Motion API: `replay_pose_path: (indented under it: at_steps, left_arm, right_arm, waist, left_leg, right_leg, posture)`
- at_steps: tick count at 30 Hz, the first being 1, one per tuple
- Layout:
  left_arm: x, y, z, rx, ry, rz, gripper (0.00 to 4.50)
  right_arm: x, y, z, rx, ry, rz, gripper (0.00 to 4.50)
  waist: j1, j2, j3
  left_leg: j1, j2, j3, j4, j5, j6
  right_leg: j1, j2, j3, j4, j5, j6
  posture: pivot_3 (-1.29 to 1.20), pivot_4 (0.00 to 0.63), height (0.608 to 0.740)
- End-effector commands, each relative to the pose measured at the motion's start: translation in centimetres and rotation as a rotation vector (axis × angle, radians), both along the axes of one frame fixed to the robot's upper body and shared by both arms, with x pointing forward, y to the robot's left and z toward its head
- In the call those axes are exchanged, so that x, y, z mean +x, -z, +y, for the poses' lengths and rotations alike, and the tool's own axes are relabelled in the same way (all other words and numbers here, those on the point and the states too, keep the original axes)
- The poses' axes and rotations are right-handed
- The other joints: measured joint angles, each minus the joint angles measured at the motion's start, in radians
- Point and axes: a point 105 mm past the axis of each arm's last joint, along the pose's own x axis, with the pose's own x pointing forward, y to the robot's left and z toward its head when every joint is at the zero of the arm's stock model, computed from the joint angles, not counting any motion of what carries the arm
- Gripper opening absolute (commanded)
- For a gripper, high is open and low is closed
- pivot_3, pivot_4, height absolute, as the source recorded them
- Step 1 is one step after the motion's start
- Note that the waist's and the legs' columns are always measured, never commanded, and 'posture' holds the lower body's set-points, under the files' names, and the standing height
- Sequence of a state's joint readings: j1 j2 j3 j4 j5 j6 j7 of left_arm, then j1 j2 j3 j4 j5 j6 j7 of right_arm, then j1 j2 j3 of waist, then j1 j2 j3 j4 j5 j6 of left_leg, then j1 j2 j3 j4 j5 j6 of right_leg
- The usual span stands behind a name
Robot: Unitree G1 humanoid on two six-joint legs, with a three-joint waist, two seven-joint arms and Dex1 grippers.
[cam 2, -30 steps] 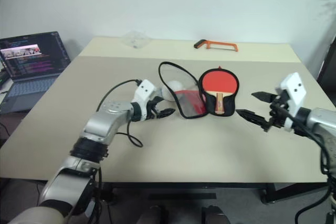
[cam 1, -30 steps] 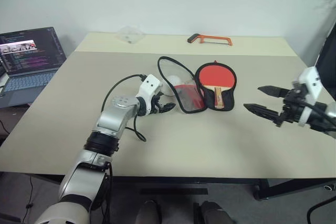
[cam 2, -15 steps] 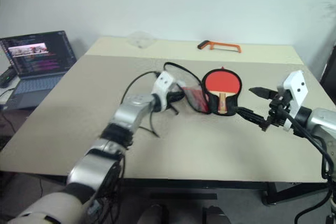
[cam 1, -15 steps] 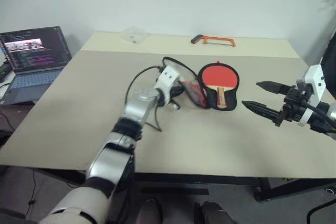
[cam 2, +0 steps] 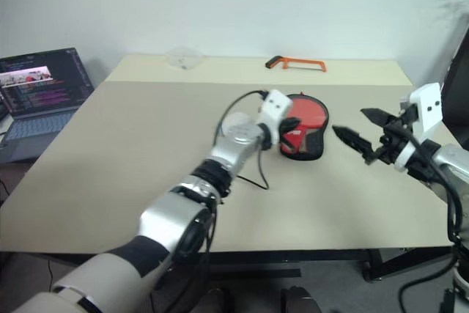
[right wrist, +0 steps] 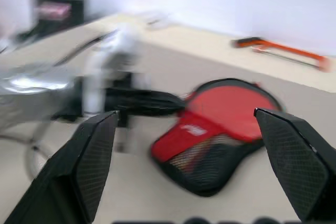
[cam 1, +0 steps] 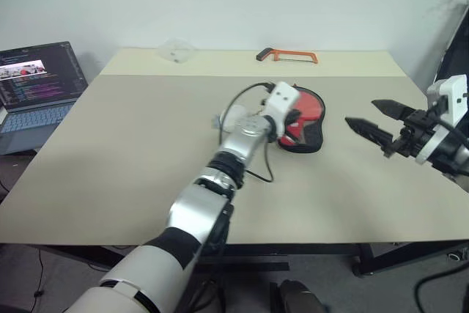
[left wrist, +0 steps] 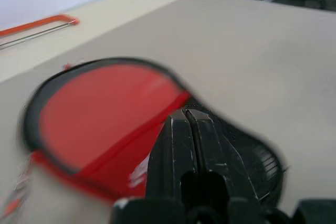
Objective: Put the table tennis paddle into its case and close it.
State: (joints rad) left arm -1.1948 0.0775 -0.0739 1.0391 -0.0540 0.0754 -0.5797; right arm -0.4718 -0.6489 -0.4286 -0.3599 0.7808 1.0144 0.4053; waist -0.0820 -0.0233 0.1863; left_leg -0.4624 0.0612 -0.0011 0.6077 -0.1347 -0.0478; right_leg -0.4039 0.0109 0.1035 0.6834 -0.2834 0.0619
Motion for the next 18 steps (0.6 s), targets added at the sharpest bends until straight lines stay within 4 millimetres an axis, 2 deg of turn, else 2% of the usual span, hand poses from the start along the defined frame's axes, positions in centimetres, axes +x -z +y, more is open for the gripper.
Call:
replay_pose_path:
  at_steps: [1,3,8,12,14,18]
  left_arm:
    - [-1.7,-3.3,2.9,-0.036,0.136,-0.074,0.2]
    - [-3.1,-3.6,5.8,-0.011,0.171,-0.075,0.61]
    - [-6.0,-4.1,9.8,-0.016,0.198,-0.046,2.35]
    - [-8.0,-3.5,12.2,0.011,0.184,-0.006,3.69]
    - [-8.7,-3.0,12.8,0.031,0.179,0.007,4.43]
    - [-9.6,-1.7,13.8,0.11,0.106,-0.006,4.47]
  right_arm:
    - [3.0,1.7,-0.3,0.237,0.103,0.141,4.5]
    - [5.1,3.5,-0.7,0.37,0.175,0.244,4.5]
    - [7.5,5.7,-0.9,0.558,0.219,0.379,4.5]
    - [8.6,6.8,-0.7,0.633,0.201,0.432,4.5]
    - [8.8,7.3,-0.7,0.659,0.198,0.451,4.5]
    - [9.1,8.9,0.6,0.648,0.161,0.497,4.5]
  waist:
    - [-0.003,0.001,0.0]
    - [-0.005,0.001,-0.001]
    - [0.019,0.002,-0.001]
    - [0.027,0.002,-0.001]
    - [0.029,0.002,-0.001]
    - [0.024,0.002,-0.001]
  left_leg:
    - [0.0,0.0,0.0,-0.001,0.001,0.001]
    - [0.001,0.002,0.002,-0.001,0.002,-0.001]
    - [-0.002,0.001,0.001,-0.001,0.003,-0.001]
    - [-0.003,0.001,0.001,-0.001,0.002,-0.001]
    - [-0.003,0.002,0.0,-0.001,0.002,-0.001]
    - [-0.003,0.002,0.001,-0.001,0.002,-0.001]
  right_leg:
    - [0.0,0.0,0.0,0.0,0.0,0.0]
    - [0.0,0.0,0.001,0.002,0.003,-0.005]
    - [-0.001,0.0,-0.002,0.004,0.003,-0.005]
    - [-0.001,0.0,-0.003,0.001,0.003,-0.005]
    - [-0.001,0.0,-0.004,0.0,0.003,-0.005]
    - [-0.001,0.0,-0.003,-0.001,0.003,-0.005]
  posture:
    - [0.0,0.15,0.74]
    - [0.0,0.15,0.74]
    - [0.0,0.15,0.74]
    - [0.0,0.15,0.74]
    - [0.0,0.15,0.74]
    - [0.0,0.15,0.74]
